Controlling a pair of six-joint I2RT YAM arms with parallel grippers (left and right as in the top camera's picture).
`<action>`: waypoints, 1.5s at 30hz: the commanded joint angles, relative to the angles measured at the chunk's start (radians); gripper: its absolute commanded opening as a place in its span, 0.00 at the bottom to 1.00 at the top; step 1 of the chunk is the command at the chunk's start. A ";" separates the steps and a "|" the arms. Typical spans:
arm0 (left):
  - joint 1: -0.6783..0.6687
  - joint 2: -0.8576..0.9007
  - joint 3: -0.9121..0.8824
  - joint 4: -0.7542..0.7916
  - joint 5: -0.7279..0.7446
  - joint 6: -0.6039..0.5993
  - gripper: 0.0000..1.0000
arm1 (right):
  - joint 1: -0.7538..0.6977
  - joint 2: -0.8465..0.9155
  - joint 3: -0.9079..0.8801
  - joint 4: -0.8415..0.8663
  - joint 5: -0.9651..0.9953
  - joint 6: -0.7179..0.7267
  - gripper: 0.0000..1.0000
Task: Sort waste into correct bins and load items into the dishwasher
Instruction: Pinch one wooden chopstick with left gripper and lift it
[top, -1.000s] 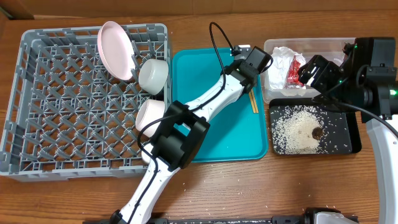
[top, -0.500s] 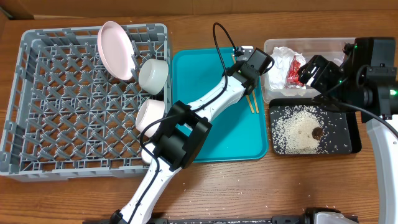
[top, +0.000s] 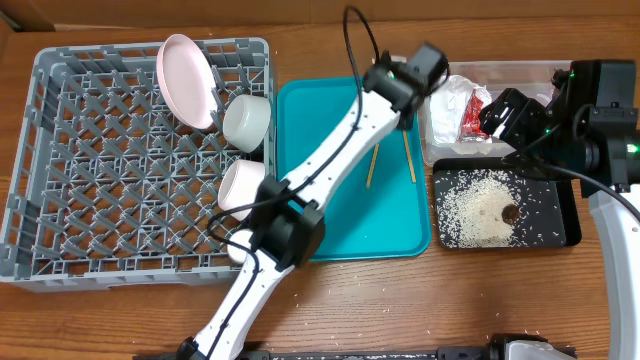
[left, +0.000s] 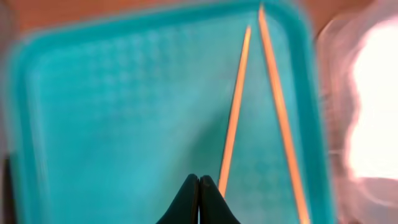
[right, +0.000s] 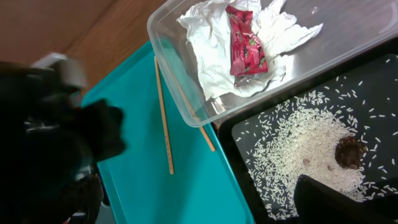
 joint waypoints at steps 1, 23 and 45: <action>0.038 -0.008 0.164 -0.082 0.030 0.058 0.04 | -0.002 0.000 0.008 0.005 0.011 -0.003 1.00; 0.055 0.019 -0.230 0.058 0.383 0.090 0.39 | -0.002 0.000 0.008 0.005 0.011 -0.003 1.00; 0.072 0.076 -0.112 -0.018 0.351 0.079 0.04 | -0.002 -0.001 0.008 0.005 0.011 -0.003 1.00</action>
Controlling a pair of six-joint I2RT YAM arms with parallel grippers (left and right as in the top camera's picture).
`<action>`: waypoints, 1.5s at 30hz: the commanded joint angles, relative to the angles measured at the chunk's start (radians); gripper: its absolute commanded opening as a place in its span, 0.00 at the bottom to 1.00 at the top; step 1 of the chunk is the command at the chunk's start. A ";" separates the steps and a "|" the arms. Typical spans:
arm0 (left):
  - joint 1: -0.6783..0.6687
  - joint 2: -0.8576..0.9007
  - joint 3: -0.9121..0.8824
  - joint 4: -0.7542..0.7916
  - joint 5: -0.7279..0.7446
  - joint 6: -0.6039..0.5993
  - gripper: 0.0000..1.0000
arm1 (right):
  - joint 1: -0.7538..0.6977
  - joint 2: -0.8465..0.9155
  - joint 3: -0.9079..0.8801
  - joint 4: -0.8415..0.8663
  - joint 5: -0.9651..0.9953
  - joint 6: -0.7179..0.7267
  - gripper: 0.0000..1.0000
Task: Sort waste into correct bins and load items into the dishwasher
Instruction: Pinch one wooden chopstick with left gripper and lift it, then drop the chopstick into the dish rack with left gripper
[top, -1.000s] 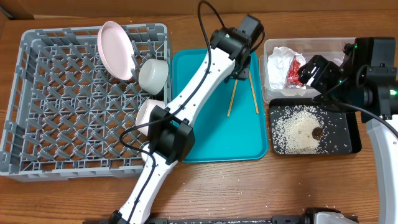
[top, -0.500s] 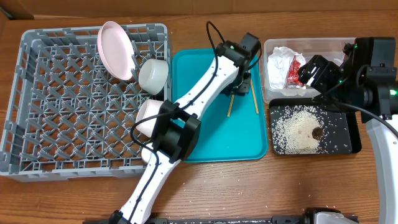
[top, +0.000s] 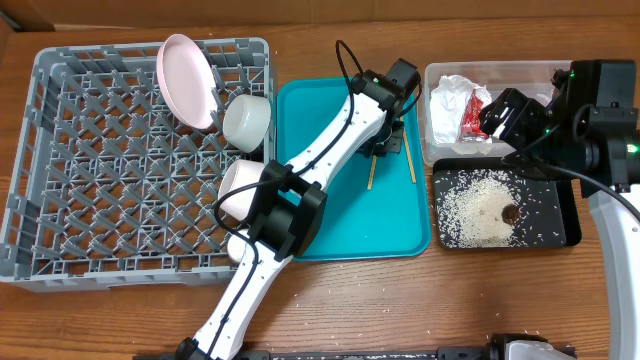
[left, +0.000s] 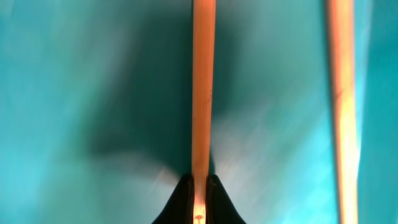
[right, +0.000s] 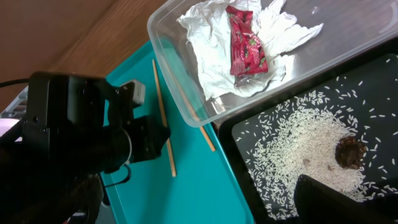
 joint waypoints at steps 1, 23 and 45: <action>0.025 0.000 0.123 -0.082 -0.008 0.004 0.04 | -0.002 0.000 0.008 0.005 0.011 -0.003 1.00; 0.167 -0.845 -0.260 -0.420 -0.336 0.014 0.04 | -0.002 0.000 0.008 0.005 0.011 -0.003 1.00; 0.574 -1.044 -1.332 0.512 -0.339 0.484 0.10 | -0.002 0.000 0.008 0.005 0.011 -0.003 1.00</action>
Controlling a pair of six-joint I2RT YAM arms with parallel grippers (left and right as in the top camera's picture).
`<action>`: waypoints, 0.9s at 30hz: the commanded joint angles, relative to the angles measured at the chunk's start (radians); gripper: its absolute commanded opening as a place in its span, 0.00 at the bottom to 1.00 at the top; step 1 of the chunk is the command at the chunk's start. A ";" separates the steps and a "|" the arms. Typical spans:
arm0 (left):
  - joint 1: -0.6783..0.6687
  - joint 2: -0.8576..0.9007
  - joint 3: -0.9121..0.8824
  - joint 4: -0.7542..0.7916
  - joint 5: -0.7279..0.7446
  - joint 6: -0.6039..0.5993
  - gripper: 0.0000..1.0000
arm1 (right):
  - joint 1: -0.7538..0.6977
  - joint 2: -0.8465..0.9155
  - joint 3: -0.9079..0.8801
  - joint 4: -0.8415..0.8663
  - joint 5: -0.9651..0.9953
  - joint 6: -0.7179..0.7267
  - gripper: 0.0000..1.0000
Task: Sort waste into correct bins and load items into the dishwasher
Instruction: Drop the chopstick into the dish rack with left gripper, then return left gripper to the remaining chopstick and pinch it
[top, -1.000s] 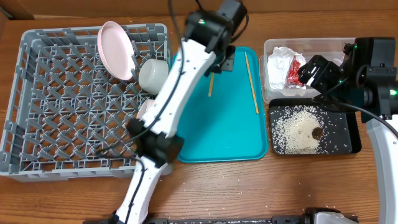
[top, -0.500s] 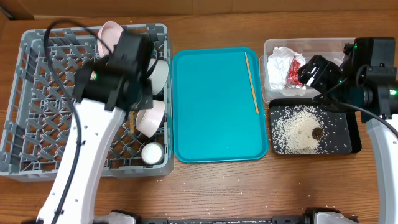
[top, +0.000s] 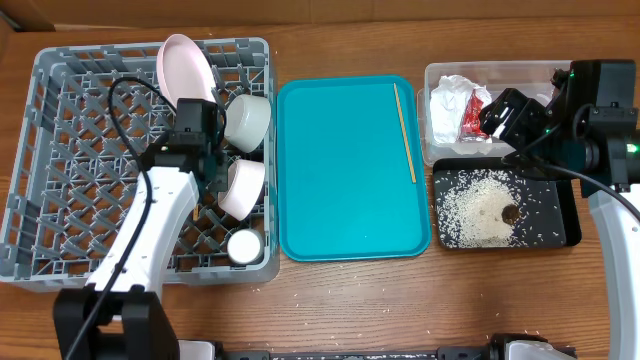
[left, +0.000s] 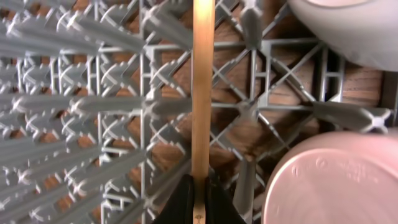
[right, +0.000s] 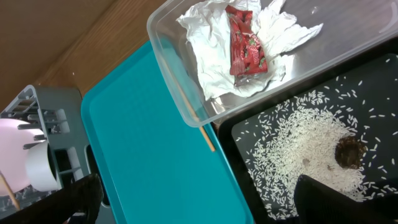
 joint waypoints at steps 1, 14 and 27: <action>0.005 0.029 -0.007 0.017 -0.002 0.031 0.23 | -0.002 -0.002 0.008 0.006 0.010 -0.003 1.00; -0.014 0.027 0.442 -0.143 0.593 -0.159 0.37 | -0.002 -0.002 0.008 0.006 0.010 -0.003 1.00; -0.531 0.288 0.531 0.195 0.304 -0.433 0.57 | -0.002 -0.002 0.008 0.006 0.010 -0.003 1.00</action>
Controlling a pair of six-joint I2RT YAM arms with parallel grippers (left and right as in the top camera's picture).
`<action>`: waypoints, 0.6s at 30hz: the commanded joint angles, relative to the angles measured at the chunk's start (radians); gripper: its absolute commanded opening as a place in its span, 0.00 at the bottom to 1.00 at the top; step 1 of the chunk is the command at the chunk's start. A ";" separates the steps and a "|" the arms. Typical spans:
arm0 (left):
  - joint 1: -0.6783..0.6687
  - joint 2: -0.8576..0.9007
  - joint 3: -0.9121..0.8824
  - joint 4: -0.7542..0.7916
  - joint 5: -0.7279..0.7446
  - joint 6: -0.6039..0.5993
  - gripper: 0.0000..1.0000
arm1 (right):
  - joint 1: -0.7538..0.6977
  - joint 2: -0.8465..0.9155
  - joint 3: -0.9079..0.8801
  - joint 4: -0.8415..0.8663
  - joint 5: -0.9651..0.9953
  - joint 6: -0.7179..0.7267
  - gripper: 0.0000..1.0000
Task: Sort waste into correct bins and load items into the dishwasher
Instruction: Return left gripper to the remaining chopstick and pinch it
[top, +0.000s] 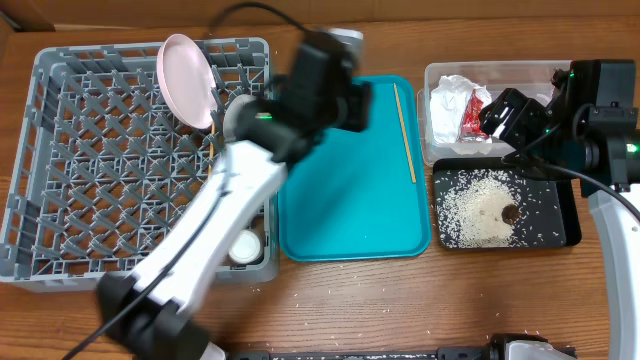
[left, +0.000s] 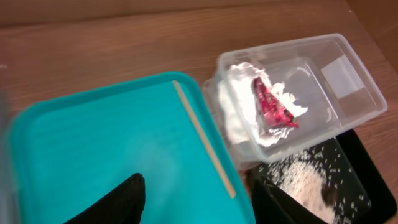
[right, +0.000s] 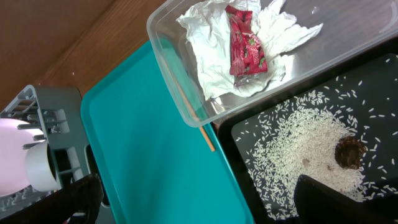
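Note:
One tan chopstick (top: 405, 130) lies along the right side of the teal tray (top: 340, 220); it also shows as the chopstick (left: 204, 148) in the left wrist view. My left gripper (left: 199, 208) hovers open and empty above the tray, left of that chopstick. The grey dish rack (top: 60, 200) holds a pink plate (top: 185, 80), two bowls (top: 245, 115) and a cup (top: 243, 245). My right gripper (right: 205, 205) is open over the black tray's left edge, holding nothing.
A clear bin (top: 520, 80) at the back right holds crumpled white paper and a red wrapper (left: 270, 106). In front of it a black tray (top: 560, 225) carries scattered rice and a brown scrap. Rice grains dot the wooden table by the front edge.
My left gripper was shut on a chopstick over the rack beside the bowls. Now it is open and empty above the teal tray. The right arm has not moved.
My left gripper was shut above two chopsticks on the teal tray. Then it was shut on one of them on the tray. Then it held that chopstick over the rack, with one left on the tray. Now it is open over the tray again.

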 joint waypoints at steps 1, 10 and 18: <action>-0.047 0.177 0.006 0.073 -0.050 -0.138 0.56 | -0.002 -0.002 0.008 0.005 0.011 -0.004 1.00; -0.112 0.437 0.006 0.289 -0.036 -0.237 0.55 | -0.002 -0.002 0.008 0.005 0.011 -0.004 1.00; -0.135 0.547 0.006 0.358 -0.153 -0.285 0.53 | -0.002 -0.002 0.008 0.005 0.010 -0.004 1.00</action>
